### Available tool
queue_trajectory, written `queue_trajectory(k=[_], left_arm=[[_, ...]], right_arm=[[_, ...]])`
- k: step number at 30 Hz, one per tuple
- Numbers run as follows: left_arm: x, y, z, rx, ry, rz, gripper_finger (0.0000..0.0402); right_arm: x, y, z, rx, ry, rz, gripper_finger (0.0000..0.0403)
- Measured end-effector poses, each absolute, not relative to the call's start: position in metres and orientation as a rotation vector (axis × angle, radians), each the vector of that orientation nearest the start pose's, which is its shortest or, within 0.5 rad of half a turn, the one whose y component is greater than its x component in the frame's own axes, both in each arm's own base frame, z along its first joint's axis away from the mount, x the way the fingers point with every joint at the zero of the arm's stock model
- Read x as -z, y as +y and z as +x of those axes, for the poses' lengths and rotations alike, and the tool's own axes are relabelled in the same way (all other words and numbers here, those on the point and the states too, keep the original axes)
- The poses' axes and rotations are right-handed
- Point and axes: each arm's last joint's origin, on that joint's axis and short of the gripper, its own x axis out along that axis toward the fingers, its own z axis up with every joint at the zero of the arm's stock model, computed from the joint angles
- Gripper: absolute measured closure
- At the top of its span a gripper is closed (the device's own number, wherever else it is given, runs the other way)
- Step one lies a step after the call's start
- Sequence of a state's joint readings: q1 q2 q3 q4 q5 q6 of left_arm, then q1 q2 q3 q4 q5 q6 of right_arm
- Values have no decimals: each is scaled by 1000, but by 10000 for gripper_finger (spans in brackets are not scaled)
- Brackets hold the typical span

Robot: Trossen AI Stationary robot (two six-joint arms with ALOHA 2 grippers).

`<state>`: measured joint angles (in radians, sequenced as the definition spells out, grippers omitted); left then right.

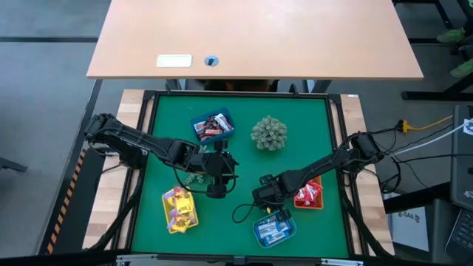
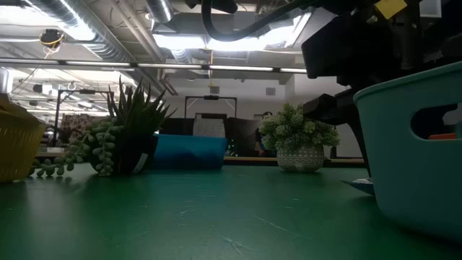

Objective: Sort candy
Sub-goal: Put the white and blue chocolate bar into the light blue bin

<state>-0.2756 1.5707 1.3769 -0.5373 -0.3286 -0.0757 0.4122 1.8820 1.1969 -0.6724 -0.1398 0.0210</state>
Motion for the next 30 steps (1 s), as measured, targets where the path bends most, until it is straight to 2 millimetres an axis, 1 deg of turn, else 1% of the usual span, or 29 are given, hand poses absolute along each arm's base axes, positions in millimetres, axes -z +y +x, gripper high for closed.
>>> queue_trajectory(k=[5,9,18,22,30], left_arm=[[-316,-84,332,-77,695,145,223],[-316,-84,332,-77,695,145,223],[-316,-84,332,-77,695,145,223],[-315,-84,332,-79,699,149,223],[-316,-82,332,-113,696,265,223]], right_arm=[[-152,144,318,-451,1365,-168,347],[-157,145,321,-454,1368,-166,348],[-182,149,330,-467,1365,-175,348],[-191,149,330,-464,1393,-197,348],[-212,149,331,-459,1424,-200,348]])
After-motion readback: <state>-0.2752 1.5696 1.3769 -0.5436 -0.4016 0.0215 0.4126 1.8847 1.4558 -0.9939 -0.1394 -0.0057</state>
